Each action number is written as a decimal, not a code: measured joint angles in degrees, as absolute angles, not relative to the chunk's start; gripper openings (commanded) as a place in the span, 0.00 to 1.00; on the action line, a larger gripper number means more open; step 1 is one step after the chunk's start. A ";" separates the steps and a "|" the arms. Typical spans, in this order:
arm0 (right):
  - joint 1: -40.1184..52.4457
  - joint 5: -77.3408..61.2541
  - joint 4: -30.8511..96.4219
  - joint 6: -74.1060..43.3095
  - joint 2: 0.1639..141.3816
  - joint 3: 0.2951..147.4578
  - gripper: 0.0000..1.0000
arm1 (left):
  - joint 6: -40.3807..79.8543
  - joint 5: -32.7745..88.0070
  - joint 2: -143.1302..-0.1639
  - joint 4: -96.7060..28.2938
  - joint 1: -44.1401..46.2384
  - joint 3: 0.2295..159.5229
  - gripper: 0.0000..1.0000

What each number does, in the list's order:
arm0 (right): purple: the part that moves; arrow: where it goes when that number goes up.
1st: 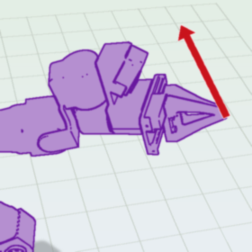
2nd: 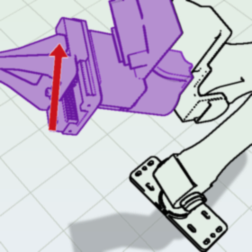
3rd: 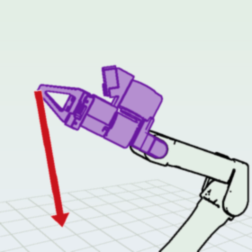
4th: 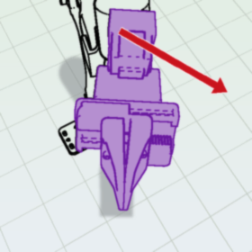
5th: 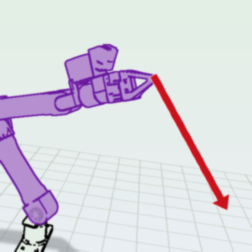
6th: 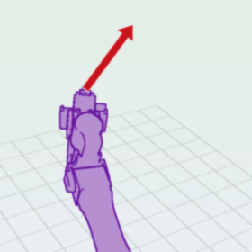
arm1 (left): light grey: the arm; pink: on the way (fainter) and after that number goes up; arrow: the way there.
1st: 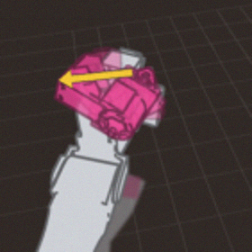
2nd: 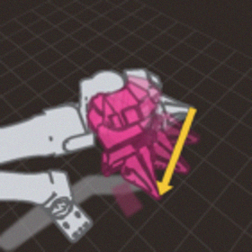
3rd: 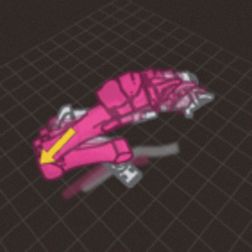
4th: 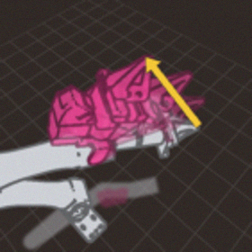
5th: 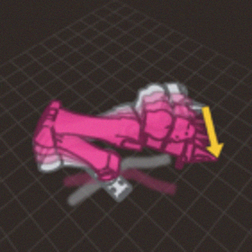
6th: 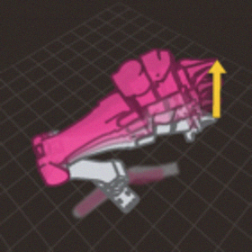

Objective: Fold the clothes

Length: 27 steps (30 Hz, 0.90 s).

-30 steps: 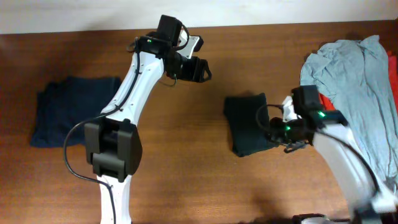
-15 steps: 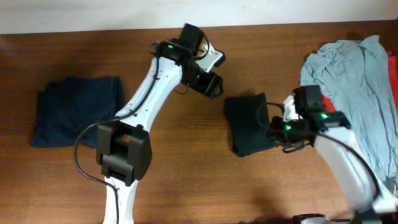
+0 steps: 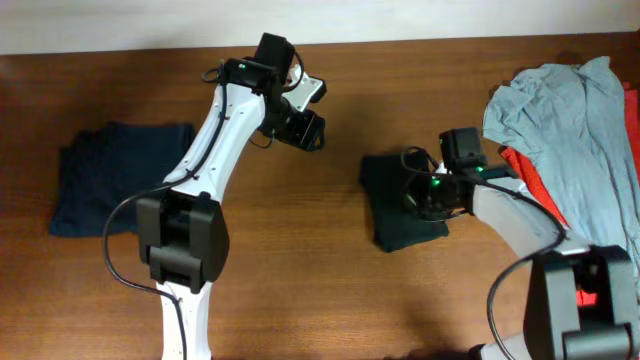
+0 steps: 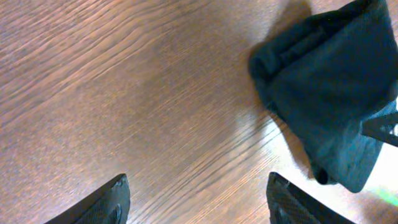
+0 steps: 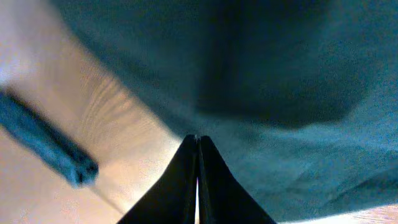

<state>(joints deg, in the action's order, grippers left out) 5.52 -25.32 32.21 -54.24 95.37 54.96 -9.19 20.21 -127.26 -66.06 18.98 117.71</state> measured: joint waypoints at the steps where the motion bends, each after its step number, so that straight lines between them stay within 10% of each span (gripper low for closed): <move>1: 5.74 -24.27 32.12 -56.07 96.03 54.96 0.04 | -9.17 20.21 -127.26 -66.22 18.70 117.71 0.70; 9: 6.39 -22.26 25.58 -61.52 103.98 56.23 0.04 | -9.17 20.05 -127.26 -67.53 15.62 117.71 0.68; 27: 18.41 -7.22 33.95 -23.88 107.44 64.64 0.04 | -8.97 19.88 -126.67 -72.90 7.84 117.71 0.71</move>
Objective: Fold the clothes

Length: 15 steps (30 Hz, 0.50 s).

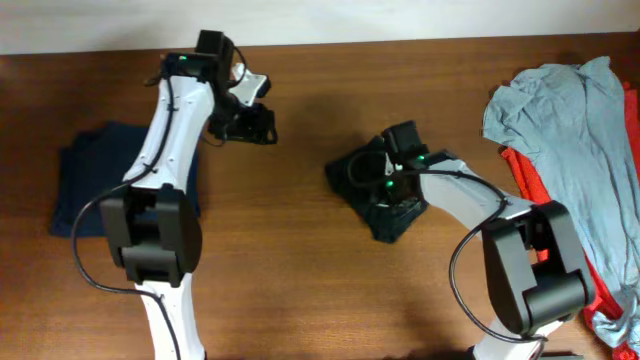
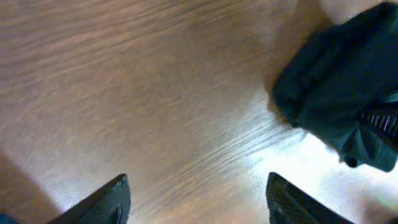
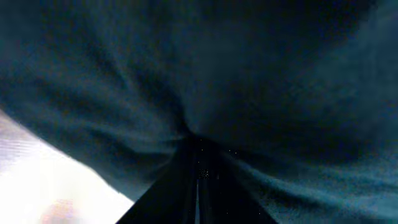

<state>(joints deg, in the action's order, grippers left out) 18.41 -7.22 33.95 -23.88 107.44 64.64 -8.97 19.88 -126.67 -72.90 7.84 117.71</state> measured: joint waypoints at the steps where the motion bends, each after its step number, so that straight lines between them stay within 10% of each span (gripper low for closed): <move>1: 18.92 -6.15 35.33 -22.63 107.48 65.08 0.04 | -8.97 19.88 -126.50 -73.58 7.51 117.71 0.71; 15: 20.25 -4.62 43.03 -21.78 90.41 65.60 0.14 | -9.19 22.96 -125.64 -74.91 8.14 117.71 0.75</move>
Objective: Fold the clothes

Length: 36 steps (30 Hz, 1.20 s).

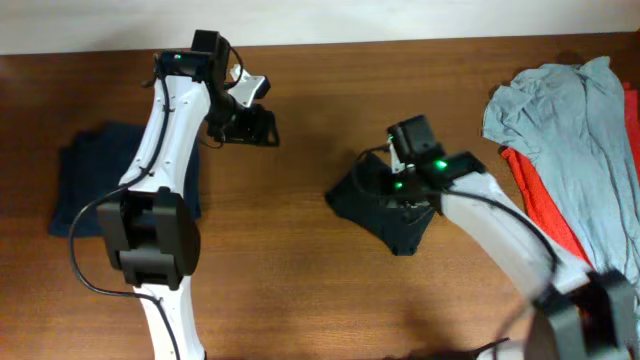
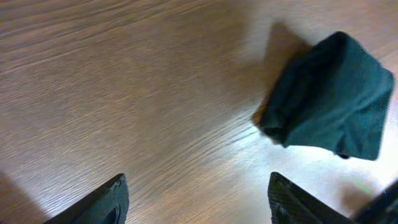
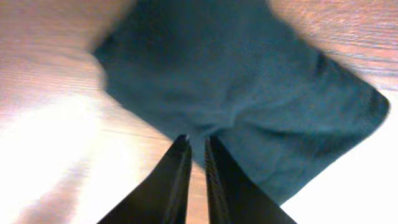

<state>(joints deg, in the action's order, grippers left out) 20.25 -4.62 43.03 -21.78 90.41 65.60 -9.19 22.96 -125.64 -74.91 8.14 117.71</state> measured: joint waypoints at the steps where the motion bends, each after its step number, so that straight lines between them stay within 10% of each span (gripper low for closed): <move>1: 20.25 -4.80 43.38 -23.18 89.52 65.76 0.14 | -9.23 23.51 -125.64 -74.74 8.40 117.71 0.75; 18: 9.56 -13.06 49.08 -42.00 93.38 63.42 0.04 | -23.40 30.44 -128.16 -70.72 21.28 117.71 0.80; 36: 14.96 -21.61 25.02 -68.40 106.63 59.64 0.04 | -19.42 27.16 -130.32 -78.98 9.08 117.71 0.73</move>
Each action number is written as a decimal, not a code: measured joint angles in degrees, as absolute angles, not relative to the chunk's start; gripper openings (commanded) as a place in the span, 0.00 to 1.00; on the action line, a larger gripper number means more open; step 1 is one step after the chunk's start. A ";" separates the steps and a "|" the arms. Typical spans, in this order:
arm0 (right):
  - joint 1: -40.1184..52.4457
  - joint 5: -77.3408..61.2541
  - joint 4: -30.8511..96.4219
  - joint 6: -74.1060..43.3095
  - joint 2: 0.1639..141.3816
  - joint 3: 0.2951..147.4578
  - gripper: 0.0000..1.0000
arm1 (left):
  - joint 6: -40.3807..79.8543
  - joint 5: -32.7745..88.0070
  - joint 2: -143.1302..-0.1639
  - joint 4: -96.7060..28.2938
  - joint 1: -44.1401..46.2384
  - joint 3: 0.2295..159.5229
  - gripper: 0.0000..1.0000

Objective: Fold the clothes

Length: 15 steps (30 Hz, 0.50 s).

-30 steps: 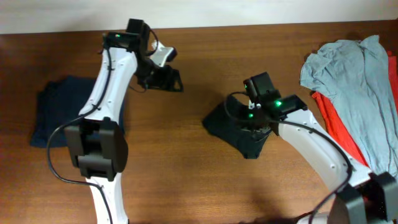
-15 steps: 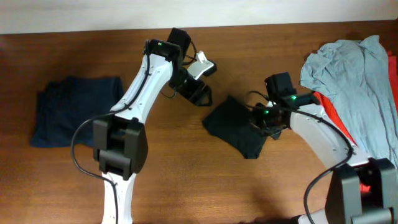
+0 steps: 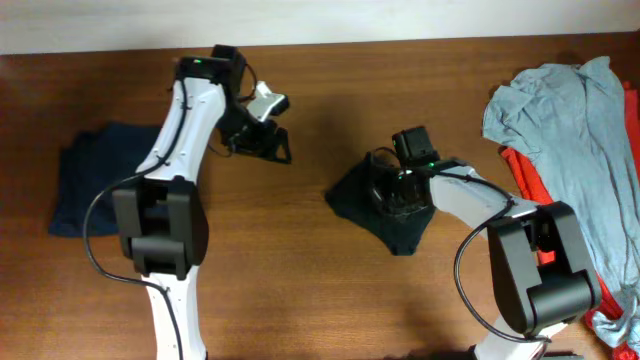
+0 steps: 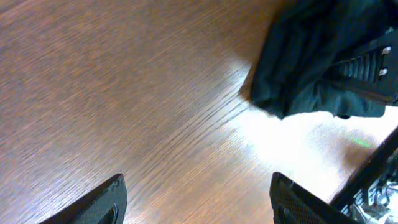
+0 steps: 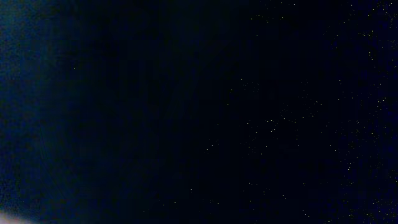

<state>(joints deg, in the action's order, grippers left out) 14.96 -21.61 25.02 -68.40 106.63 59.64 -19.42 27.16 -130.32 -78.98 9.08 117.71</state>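
A small dark teal folded garment (image 3: 392, 228) lies mid-table, also seen at the upper right in the left wrist view (image 4: 298, 56). My right gripper (image 3: 390, 193) is pressed down into its top. The right wrist view shows only dark cloth (image 5: 199, 112), so its jaws are hidden. My left gripper (image 3: 268, 141) hovers open over bare wood to the garment's left, its fingertips (image 4: 109, 196) wide apart with nothing between them. A dark navy folded garment (image 3: 95, 180) lies at the far left.
A grey-blue shirt (image 3: 570, 105) is heaped at the right edge over a red garment (image 3: 530, 180). Brown wood table (image 3: 300, 280) runs between the two dark garments. A pale wall borders the table's far edge.
My right gripper was just above the teal garment with its jaws nearly shut; now it is buried in the cloth and its camera is dark. My left gripper has shifted slightly right.
At first my right gripper was shut at the teal garment's right edge, with the left gripper nearby. Then the garment sat further left and the left arm was out to the left. Later the right gripper was above the garment; now it presses into it.
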 measured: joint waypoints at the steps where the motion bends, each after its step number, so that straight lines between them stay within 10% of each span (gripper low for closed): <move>1: 14.96 -21.85 24.77 -67.88 106.89 59.70 0.04 | -19.31 27.16 -130.32 -79.26 8.71 117.71 0.73; 15: 20.40 -17.19 30.46 -33.04 107.33 61.60 0.04 | -19.25 27.24 -130.32 -78.39 5.65 117.71 0.75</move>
<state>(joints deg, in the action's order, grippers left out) 20.40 -17.19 30.46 -33.04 107.33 61.60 -19.25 27.24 -130.32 -78.39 5.65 117.71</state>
